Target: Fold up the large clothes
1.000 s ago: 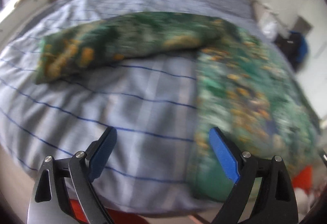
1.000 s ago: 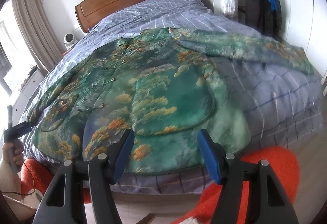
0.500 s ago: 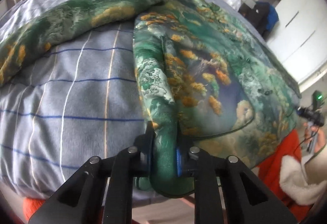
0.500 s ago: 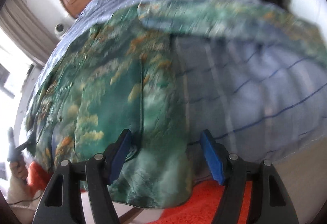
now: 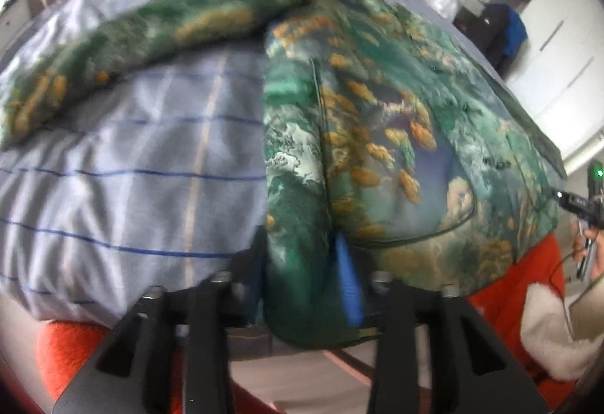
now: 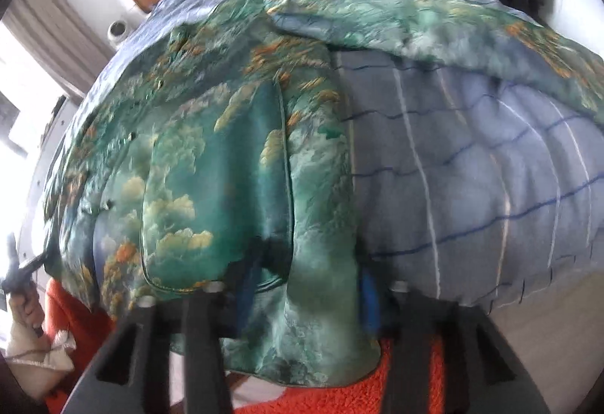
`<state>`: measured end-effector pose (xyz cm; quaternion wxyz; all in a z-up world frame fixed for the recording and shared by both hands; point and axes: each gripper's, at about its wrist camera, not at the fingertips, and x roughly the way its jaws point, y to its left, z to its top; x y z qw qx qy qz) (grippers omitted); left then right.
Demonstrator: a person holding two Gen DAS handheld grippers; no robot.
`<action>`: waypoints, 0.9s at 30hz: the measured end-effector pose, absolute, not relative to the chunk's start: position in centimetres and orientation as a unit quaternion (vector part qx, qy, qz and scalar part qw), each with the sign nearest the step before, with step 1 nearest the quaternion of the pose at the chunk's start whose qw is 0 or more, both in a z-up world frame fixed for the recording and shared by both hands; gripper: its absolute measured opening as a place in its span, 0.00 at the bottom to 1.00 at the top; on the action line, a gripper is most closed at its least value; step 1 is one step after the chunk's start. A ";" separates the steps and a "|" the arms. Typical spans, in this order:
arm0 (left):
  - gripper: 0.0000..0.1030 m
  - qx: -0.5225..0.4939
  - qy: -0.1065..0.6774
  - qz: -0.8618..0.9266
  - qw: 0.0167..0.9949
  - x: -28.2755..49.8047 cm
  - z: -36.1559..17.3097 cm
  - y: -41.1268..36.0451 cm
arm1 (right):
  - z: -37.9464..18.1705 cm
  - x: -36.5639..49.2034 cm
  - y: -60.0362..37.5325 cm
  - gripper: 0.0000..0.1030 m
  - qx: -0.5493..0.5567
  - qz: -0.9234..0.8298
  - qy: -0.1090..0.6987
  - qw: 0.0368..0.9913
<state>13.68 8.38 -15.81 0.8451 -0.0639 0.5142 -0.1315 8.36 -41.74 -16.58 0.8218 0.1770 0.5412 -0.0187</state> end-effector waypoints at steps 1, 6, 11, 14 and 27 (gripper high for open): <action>0.66 -0.062 0.505 -0.128 0.851 13.3 -15.2 8.6 | -16.2 8.2 -41.9 0.53 0.183 -0.020 0.534 0.825; 0.86 -0.063 0.448 -0.086 0.888 12.7 -11.6 10.1 | -13.5 6.4 -43.1 0.63 0.202 -0.046 0.492 0.845; 0.92 -0.086 0.420 -0.013 0.903 13.5 -10.0 10.4 | -11.5 6.4 -44.2 0.63 0.224 -0.070 0.469 0.851; 0.95 -0.040 0.408 0.029 0.911 13.8 -9.5 8.3 | -10.2 6.7 -43.1 0.63 0.221 -0.060 0.456 0.860; 0.96 0.058 0.403 0.068 0.911 14.1 -9.3 4.6 | -9.7 8.0 -40.0 0.68 0.193 -0.043 0.446 0.873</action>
